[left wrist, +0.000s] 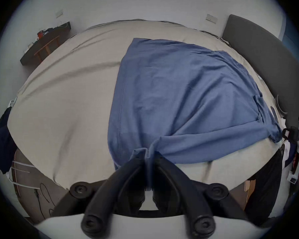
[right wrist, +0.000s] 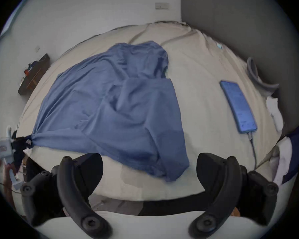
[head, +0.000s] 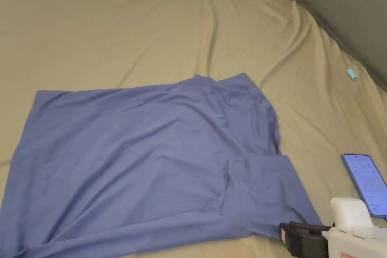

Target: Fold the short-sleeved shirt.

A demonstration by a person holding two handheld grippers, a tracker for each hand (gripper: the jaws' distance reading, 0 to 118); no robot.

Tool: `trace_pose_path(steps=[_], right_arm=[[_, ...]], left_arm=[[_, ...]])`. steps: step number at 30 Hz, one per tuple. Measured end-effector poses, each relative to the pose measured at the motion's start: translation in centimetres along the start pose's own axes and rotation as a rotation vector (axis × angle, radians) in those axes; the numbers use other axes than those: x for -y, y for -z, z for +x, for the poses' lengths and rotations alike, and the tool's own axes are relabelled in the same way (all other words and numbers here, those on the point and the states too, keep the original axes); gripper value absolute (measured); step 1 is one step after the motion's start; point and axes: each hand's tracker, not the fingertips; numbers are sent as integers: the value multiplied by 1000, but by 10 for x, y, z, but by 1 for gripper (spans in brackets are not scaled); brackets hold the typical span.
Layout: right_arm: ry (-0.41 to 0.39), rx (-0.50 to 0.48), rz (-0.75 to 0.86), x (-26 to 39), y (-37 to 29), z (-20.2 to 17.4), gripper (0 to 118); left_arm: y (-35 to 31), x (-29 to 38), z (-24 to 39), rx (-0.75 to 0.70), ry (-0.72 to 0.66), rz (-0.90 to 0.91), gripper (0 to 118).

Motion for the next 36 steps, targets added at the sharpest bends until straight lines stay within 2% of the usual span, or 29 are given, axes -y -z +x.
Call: trace_pose_path(steps=[1, 2, 3, 4, 5, 7, 13, 19, 22, 28, 32, 36], right_arm=[[25, -11, -15, -1, 10, 2, 107], [30, -24, -25, -2, 16, 5, 85], [25, -26, -34, -3, 21, 5, 26], [19, 6, -52, -3, 27, 4, 5], [5, 60, -15, -1, 27, 1, 5], [-24, 5, -27, -2, 24, 1, 5], [8, -8, 89, -13, -1, -2, 5], [8, -32, 212, -79, -10, -5, 5], [-14, -16, 227, -126, 11, -9, 5], [-28, -8, 174, -198, 91, -17, 5], [-49, 27, 93, -203, 130, -27, 5], [-45, 28, 63, -196, 141, -25, 5]], left_arm=[[1, 0, 1, -1, 0, -3, 4], [-2, -1, 3, -2, 0, -7, 4], [-1, -1, 4, -6, -1, -9, 4], [-1, -1, 5, -9, -1, -13, 4], [-1, -2, 5, -10, -2, -16, 4], [-5, -4, 9, -15, -5, -16, 4], [-22, -22, 16, -14, -27, 15, 4], [-30, -84, 17, 28, -17, 99, 4], [-12, -127, 16, -8, 21, 117, 4], [70, -195, 7, -41, -16, 28, 4], [116, -203, 11, -77, 2, -48, 4], [126, -192, 11, -57, -30, -70, 6]])
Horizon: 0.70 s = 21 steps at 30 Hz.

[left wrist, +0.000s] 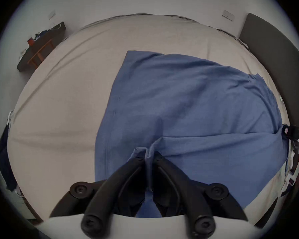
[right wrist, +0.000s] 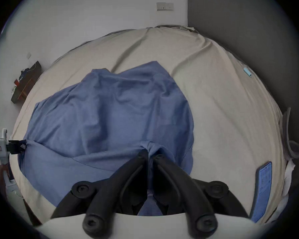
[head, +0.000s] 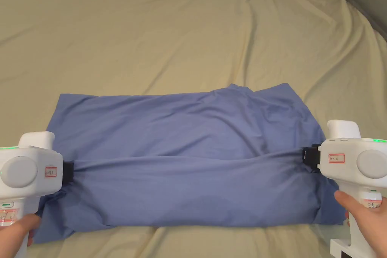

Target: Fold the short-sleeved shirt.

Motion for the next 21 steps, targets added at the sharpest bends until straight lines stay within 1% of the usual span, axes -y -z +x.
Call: trace_pose_path(steps=[1, 2, 3, 4, 5, 7, 9, 10, 11, 12, 13, 14, 15, 16, 17, 19, 21], right_arm=[[6, -11, -5, 2, -2, 1, 24], [14, -23, -13, 3, -4, 3, 62], [16, -26, -22, 3, -5, 3, 103], [10, -34, -25, 5, -9, 2, 106], [-9, -28, 11, 7, -18, 1, 106], [-27, 1, 28, 9, -34, -3, 106], [-37, -6, 53, 14, -49, 0, 106], [-38, -18, 88, 20, -64, -2, 106], [-36, -27, 117, 27, -78, -5, 103], [-38, -34, 141, 34, -90, -7, 86], [-47, -49, 165, 46, -107, -10, 57], [-61, -62, 187, 57, -121, -12, 18], [-71, -65, 193, 68, -131, -15, 7], [-68, -49, 196, 81, -139, -20, 3], [-58, -21, 245, 96, -149, -22, 3], [-74, -51, 221, 113, -161, -24, 3], [-79, -55, 208, 126, -164, -27, 3]], left_arm=[[-2, 4, -3, 16, -33, 8, 19], [-5, 7, -7, 40, -68, 18, 46], [-8, 10, -9, 49, -80, 19, 80], [-13, 14, -11, 56, -90, 24, 84], [-20, 18, -13, 49, -83, 46, 85], [-35, 25, -16, 10, -74, 92, 84], [-58, 37, -18, 5, -70, 146, 84], [-74, 46, -19, 15, -66, 187, 84], [-91, 57, -17, 20, -58, 241, 82], [-106, 67, -15, 29, -33, 293, 68], [-126, 84, -10, 15, 7, 346, 37], [-141, 97, -8, -27, 18, 386, 5], [-151, 109, -4, -44, 25, 408, 2], [-160, 121, -1, -58, 8, 396, 2], [-164, 132, -4, -48, -6, 389, 2], [-168, 151, -5, 5, -27, 346, 2], [-169, 163, -2, -5, -12, 333, 2]])
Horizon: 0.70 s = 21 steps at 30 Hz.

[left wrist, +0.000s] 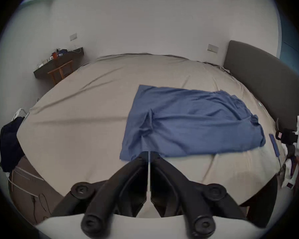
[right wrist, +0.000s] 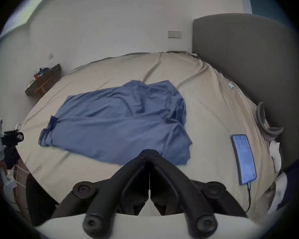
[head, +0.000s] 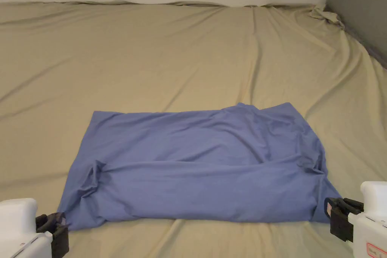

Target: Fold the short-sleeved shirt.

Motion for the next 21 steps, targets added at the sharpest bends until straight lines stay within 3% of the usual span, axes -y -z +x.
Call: trace_pose_path(steps=[2, 8, 9, 11, 12, 19, 20, 21], right_arm=[[-7, 14, -2, 5, -4, -2, 3], [11, -5, 2, 0, -3, -1, 3], [10, -9, 0, -1, -2, -2, 3], [10, -21, -1, -4, 1, -4, 3], [10, -25, -3, -5, 1, -5, 3], [-4, -31, -41, -11, 21, -14, 3], [-8, -30, -48, -12, 24, -16, 3], [-13, -27, -53, -12, 26, -17, 3]], left_arm=[[4, 2, 0, -44, 49, -20, 2], [37, -6, -18, -19, 9, -18, 2], [45, -9, -19, -17, 6, -22, 17], [78, -10, -31, -28, -5, -106, 76], [91, -8, -36, -20, -8, -126, 81], [147, 0, -41, -11, 20, -213, 79], [151, 2, -40, 2, 21, -213, 76], [151, 4, -37, -1, 30, -213, 65]])
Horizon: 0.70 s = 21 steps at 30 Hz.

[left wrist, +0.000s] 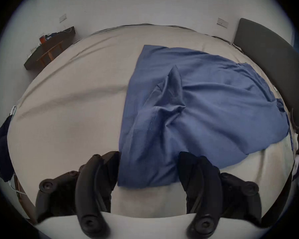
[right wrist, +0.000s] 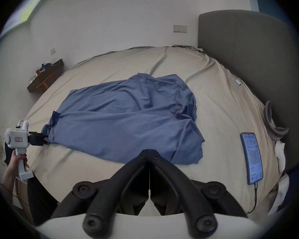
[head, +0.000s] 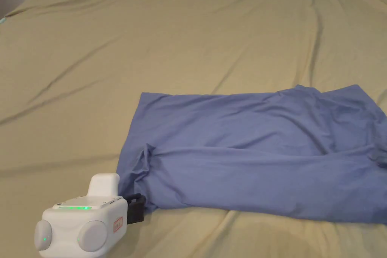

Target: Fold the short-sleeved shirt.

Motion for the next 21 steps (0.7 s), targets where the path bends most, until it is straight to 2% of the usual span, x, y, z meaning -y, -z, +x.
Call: trace_pose_path(steps=[1, 2, 8, 11, 12, 13, 14, 15, 21], right_arm=[[-3, 1, -2, 0, 2, -1, 3], [-5, 2, -5, 0, 4, -2, 3], [-19, 3, -37, 3, 14, -6, 3], [17, -8, -37, 2, 15, 3, 4], [40, -11, -45, 1, 16, 7, 35], [54, -3, -63, 1, 19, 12, 84], [64, 15, -98, 3, 26, 18, 113], [63, 20, -80, 5, 30, 25, 118], [179, 44, -138, 5, 67, 69, 117]], left_arm=[[-4, 0, 1, -7, 15, 21, 42], [-8, -2, -1, 7, 18, 24, 10], [-26, -12, -9, 34, -33, 63, 8], [-35, -17, -6, 44, -33, 72, 8], [-38, -18, -6, 43, -31, 77, 8], [-42, -19, -5, 40, -30, 89, 8], [-44, -21, -6, 46, -37, 94, 8], [-45, -22, -6, 51, -45, 93, 8], [-49, -25, 2, 33, -20, 79, 8]])
